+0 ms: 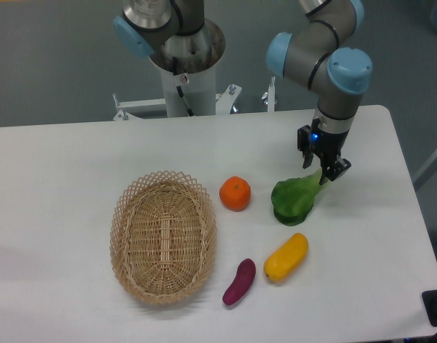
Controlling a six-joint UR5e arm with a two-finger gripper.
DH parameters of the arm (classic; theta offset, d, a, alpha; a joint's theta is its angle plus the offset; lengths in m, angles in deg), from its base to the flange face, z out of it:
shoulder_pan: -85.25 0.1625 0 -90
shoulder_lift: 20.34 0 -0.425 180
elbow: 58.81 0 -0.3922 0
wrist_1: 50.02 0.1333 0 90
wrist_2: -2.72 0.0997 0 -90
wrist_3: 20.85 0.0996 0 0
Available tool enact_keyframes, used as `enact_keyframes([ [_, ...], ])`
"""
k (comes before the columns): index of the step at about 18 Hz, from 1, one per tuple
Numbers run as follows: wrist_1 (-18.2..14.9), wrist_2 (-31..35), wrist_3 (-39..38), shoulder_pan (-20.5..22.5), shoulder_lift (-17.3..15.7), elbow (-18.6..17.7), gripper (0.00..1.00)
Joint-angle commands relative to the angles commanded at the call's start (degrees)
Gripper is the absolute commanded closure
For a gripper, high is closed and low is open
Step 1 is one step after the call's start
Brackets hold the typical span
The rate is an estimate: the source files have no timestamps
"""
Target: Place the green vegetable on the table
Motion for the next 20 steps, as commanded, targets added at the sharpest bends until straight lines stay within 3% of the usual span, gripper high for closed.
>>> enact_keyframes([
  [4, -0.18, -0.09, -2.28, 0.53, -2.20, 2.10, 0.00],
  [8, -0.35, -0.88, -6.76, 0.09, -3.69, 6.23, 0.00],
  [12, -1.93, 0.27, -6.42, 0.79, -4.49, 10.89, 0.00],
  [14, -4.38, 0.18, -5.98, 0.97, -4.49, 13.08, 0.00],
  [18, -14.48, 0.26, -3.79, 2.46, -4.49, 18.97, 0.00],
  [20, -16.87, 0.35, -0.89, 3.42, -4.66, 20.47, 0.00],
])
